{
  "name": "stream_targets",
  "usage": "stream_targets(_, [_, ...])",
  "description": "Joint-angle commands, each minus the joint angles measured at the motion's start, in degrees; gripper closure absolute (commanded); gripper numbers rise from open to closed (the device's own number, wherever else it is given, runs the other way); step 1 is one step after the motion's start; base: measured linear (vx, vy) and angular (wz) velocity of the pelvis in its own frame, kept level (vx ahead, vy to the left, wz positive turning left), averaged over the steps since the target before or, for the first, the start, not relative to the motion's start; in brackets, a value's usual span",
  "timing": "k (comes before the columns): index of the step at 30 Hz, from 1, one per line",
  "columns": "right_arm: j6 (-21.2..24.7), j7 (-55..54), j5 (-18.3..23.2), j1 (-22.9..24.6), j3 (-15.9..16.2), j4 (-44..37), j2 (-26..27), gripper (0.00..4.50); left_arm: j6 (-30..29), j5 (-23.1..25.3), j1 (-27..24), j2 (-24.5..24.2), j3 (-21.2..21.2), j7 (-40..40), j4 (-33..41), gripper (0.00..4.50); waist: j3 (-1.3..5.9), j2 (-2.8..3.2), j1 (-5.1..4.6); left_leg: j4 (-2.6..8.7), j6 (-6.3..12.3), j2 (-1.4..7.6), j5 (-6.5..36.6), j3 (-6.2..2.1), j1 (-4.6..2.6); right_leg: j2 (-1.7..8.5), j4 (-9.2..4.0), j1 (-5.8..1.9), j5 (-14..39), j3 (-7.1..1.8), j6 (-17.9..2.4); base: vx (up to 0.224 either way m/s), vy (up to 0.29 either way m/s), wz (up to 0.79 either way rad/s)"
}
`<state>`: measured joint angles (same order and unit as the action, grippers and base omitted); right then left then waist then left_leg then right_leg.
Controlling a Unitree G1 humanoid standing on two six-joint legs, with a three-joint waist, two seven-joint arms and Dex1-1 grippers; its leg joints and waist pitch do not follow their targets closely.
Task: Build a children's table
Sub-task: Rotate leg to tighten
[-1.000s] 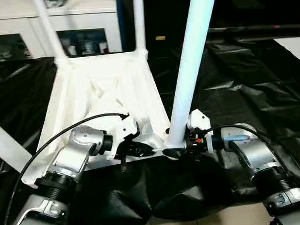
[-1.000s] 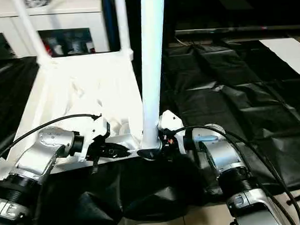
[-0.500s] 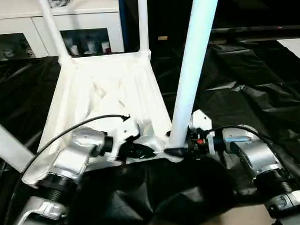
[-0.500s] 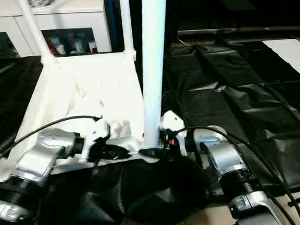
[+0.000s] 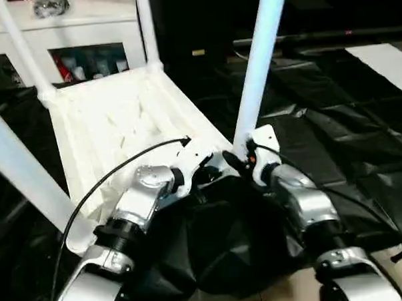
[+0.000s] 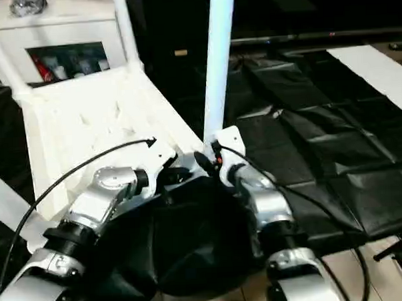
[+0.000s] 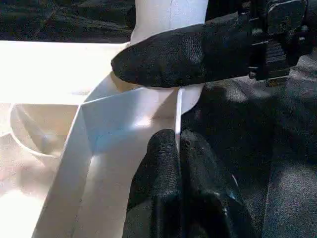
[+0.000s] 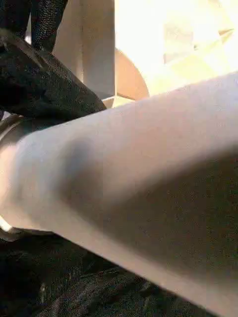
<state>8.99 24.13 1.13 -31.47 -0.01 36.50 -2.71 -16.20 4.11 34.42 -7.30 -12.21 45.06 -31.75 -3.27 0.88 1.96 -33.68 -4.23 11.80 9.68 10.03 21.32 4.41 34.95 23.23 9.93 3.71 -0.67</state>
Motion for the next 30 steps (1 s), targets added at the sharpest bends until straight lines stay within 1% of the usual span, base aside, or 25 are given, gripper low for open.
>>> stream_targets(1, [0.59,8.50,2.29,0.51,6.09,-1.87,6.55,1.14,4.27,-2.90,2.51,2.99,-0.97,1.15,1.81,4.50,4.05,-0.29,0.28,3.72,2.17,0.76,12.48,-0.18,-0.28,3.08,-4.61,-3.04,13.17,-2.17,-11.62,0.000,0.000,0.00])
stream_targets(2, [0.61,9.05,2.66,0.58,6.17,-2.12,6.10,1.04,4.39,-2.99,2.34,2.63,-1.07,1.48,1.97,4.50,4.02,-0.26,0.27,3.74,2.21,0.78,13.19,-0.18,-0.33,3.15,-4.71,-3.04,13.95,-2.20,-11.57,0.000,0.000,0.00])
stream_targets(3, [0.55,10.58,3.18,0.85,6.45,-2.87,5.10,0.77,4.27,-3.40,1.72,1.74,-1.37,3.25,2.83,4.50,4.01,-0.54,0.19,3.74,2.22,0.80,13.55,-0.14,-0.39,3.15,-4.78,-3.00,14.59,-2.21,-11.49,0.000,0.000,0.00])
stream_targets(4, [0.55,10.58,3.18,0.85,6.45,-2.87,5.10,0.77,4.27,-3.40,1.72,1.74,-1.37,3.25,2.83,4.50,3.96,-0.46,0.30,3.75,2.30,0.76,13.63,-0.17,-0.41,3.21,-4.84,-2.99,15.14,-2.22,-11.45,0.000,0.000,0.00])
stream_targets(6, [0.69,15.18,4.42,1.52,7.09,-4.91,2.49,0.67,4.32,-4.12,0.20,-0.35,-1.96,7.40,4.86,4.50,3.90,-0.42,0.37,3.82,2.39,0.87,14.15,-0.20,-0.41,3.26,-4.90,-3.07,16.08,-2.25,-11.14,0.000,0.000,0.00])
stream_targets(7, [0.69,15.18,4.42,1.52,7.09,-4.91,2.49,0.61,4.32,-4.12,0.20,-0.35,-1.96,7.40,4.86,4.50,3.93,-0.36,0.34,3.83,2.59,0.98,13.93,-0.23,-0.33,3.26,-4.80,-3.02,15.44,-2.30,-11.16,0.000,0.000,0.00])
stream_targets(8, [0.58,17.41,4.59,1.83,7.60,-5.73,1.25,0.48,4.51,-4.46,-0.37,-1.15,-2.18,9.20,5.66,4.50,3.92,-0.33,0.29,3.85,2.62,0.97,13.89,-0.19,-0.38,3.22,-4.81,-2.92,15.24,-2.32,-11.30,0.000,0.000,0.00])
stream_targets(9, [0.25,20.39,4.58,2.18,8.39,-6.64,-0.60,0.32,4.69,-4.87,-0.96,-2.12,-2.44,11.16,6.55,4.50,3.92,-0.24,0.42,3.89,2.51,1.17,14.21,-0.27,-0.54,3.20,-4.69,-2.93,14.88,-2.24,-11.77,0.000,0.000,0.00])
stream_targets(10, [0.06,21.88,4.53,2.36,8.78,-7.10,-1.52,0.23,4.79,-5.06,-1.25,-2.60,-2.56,12.13,6.98,4.50,3.87,-0.25,0.39,3.91,2.50,1.22,14.30,-0.24,-0.49,3.22,-4.65,-2.88,14.64,-2.30,-11.99,0.000,0.000,0.00])
stream_targets(11, [0.22,24.01,4.70,2.60,9.21,-7.85,-2.89,0.20,4.87,-5.57,-1.79,-3.48,-2.87,14.08,7.86,4.50,3.85,-0.26,0.38,3.90,2.51,1.14,14.20,-0.21,-0.41,3.19,-4.65,-2.93,14.59,-2.29,-12.06,0.000,0.000,0.00])
stream_targets(12, [0.29,27.26,5.02,2.85,9.64,-8.90,-5.09,0.18,5.01,-6.30,-2.57,-4.92,-3.40,17.16,9.19,4.50,3.86,-0.17,0.47,3.88,2.46,1.14,14.61,-0.20,-0.57,3.23,-4.67,-2.85,14.91,-2.30,-12.18,0.000,0.000,0.00])
stream_targets(13, [0.30,27.55,5.04,2.85,9.67,-8.98,-5.30,0.10,5.04,-6.36,-2.64,-5.08,-3.47,17.48,9.31,4.50,3.91,-0.18,0.64,3.85,2.60,1.23,14.53,-0.22,-0.63,3.26,-4.62,-2.89,14.65,-2.33,-12.29,0.000,0.000,0.00])
stream_targets(14, [0.36,30.21,5.22,2.93,9.94,-9.72,-7.21,0.04,5.31,-6.84,-3.27,-6.55,-4.09,20.43,10.38,4.50,3.86,-0.16,0.72,3.85,2.78,1.25,14.61,-0.14,-0.63,3.24,-4.67,-2.81,14.56,-2.42,-12.27,0.000,0.000,0.00])
stream_targets(15, [0.02,32.14,4.98,2.89,10.01,-10.08,-8.88,0.04,5.75,-7.17,-3.83,-7.97,-4.54,23.02,11.20,4.50,3.80,-0.26,0.93,3.94,2.81,1.31,14.44,-0.16,-0.54,3.20,-4.54,-2.88,14.42,-2.39,-12.27,0.000,0.000,0.00])
stream_targets(17, [-0.12,33.51,4.65,2.81,9.65,-10.32,-9.96,0.04,6.04,-7.54,-4.25,-9.04,-4.67,24.86,11.83,4.50,3.82,-0.13,1.12,3.91,2.61,1.35,14.12,-0.11,-0.57,3.20,-4.38,-2.80,13.85,-2.41,-12.48,0.000,0.000,0.00])
stream_targets(18, [0.03,34.24,4.68,2.79,9.55,-10.53,-10.51,0.04,6.09,-7.68,-4.42,-9.52,-4.70,25.53,12.08,4.50,3.83,-0.29,1.21,3.89,2.51,1.35,14.08,-0.07,-0.64,3.22,-4.41,-2.80,13.91,-2.43,-12.52,0.000,0.000,0.00])
stream_targets(19, [0.63,35.81,5.06,2.72,9.71,-10.90,-11.60,0.04,6.19,-7.82,-4.61,-10.17,-4.65,26.53,12.38,4.50,3.83,-0.30,1.33,3.89,2.44,1.34,13.94,-0.08,-0.70,3.20,-4.37,-2.84,13.99,-2.41,-12.48,0.000,0.000,0.00])
stream_targets(20, [0.63,35.81,5.06,2.72,9.71,-10.90,-11.60,0.04,6.19,-7.82,-4.61,-10.17,-4.65,26.53,12.38,4.50,3.83,-0.29,1.39,3.86,2.46,1.31,13.81,-0.04,-0.66,3.23,-4.35,-2.84,13.99,-2.46,-12.48,0.000,0.000,0.00])
stream_targets(21, [1.10,38.65,5.34,2.95,10.62,-11.66,-13.16,0.04,5.97,-8.15,-4.76,-10.88,-4.65,27.71,12.81,4.50,3.83,-0.22,1.54,3.82,2.44,1.29,13.95,0.01,-0.78,3.19,-4.43,-2.77,14.45,-2.43,-12.48,0.000,0.000,0.00])
stream_targets(23, [0.99,41.18,5.12,3.50,11.90,-12.64,-14.78,0.04,5.71,-8.52,-5.12,-11.53,-4.56,28.57,13.51,4.50,3.84,-0.25,1.87,3.83,2.46,1.42,13.63,0.01,-0.75,3.19,-4.31,-2.76,13.89,-2.44,-12.52,0.000,0.000,0.00])
stream_targets(26, [1.25,43.49,5.54,3.92,12.63,-13.37,-16.09,0.04,5.49,-9.28,-5.64,-12.42,-4.64,30.05,14.45,4.50,3.84,-0.29,2.25,3.80,2.51,1.39,13.36,0.04,-0.70,3.21,-4.30,-2.77,13.90,-2.44,-12.40,0.000,0.000,0.00])
stream_targets(27, [1.55,44.08,5.90,4.02,12.66,-13.55,-16.31,0.04,5.48,-9.46,-5.85,-12.69,-4.70,30.45,14.75,4.50,3.86,-0.29,2.51,3.80,2.40,1.41,13.47,0.05,-0.74,3.21,-4.25,-2.71,14.23,-2.44,-12.38,0.000,0.000,0.00])
stream_targets(28, [0.86,44.37,5.76,4.02,12.62,-13.38,-16.46,0.32,5.59,-9.58,-6.08,-13.04,-4.93,31.04,15.01,4.50,3.86,-0.28,2.59,3.79,2.38,1.42,13.49,0.06,-0.75,3.22,-4.28,-2.67,14.36,-2.44,-12.38,0.000,0.000,0.00])
stream_targets(29, [0.76,44.55,5.74,4.02,12.56,-13.30,-16.53,0.32,5.68,-9.53,-6.30,-13.29,-5.08,31.37,15.25,4.50,3.88,-0.17,2.73,3.78,2.27,1.44,13.57,0.07,-0.84,3.22,-4.32,-2.60,14.55,-2.47,-12.31,0.000,0.000,0.00])
stream_targets(30, [0.53,44.62,5.75,3.94,12.44,-13.07,-16.53,0.32,5.71,-9.50,-6.51,-13.46,-5.21,31.62,15.44,4.50,3.82,-0.19,2.82,3.86,2.04,1.46,13.86,0.04,-0.86,3.21,-4.36,-2.57,14.96,-2.45,-12.19,0.000,0.000,0.00])
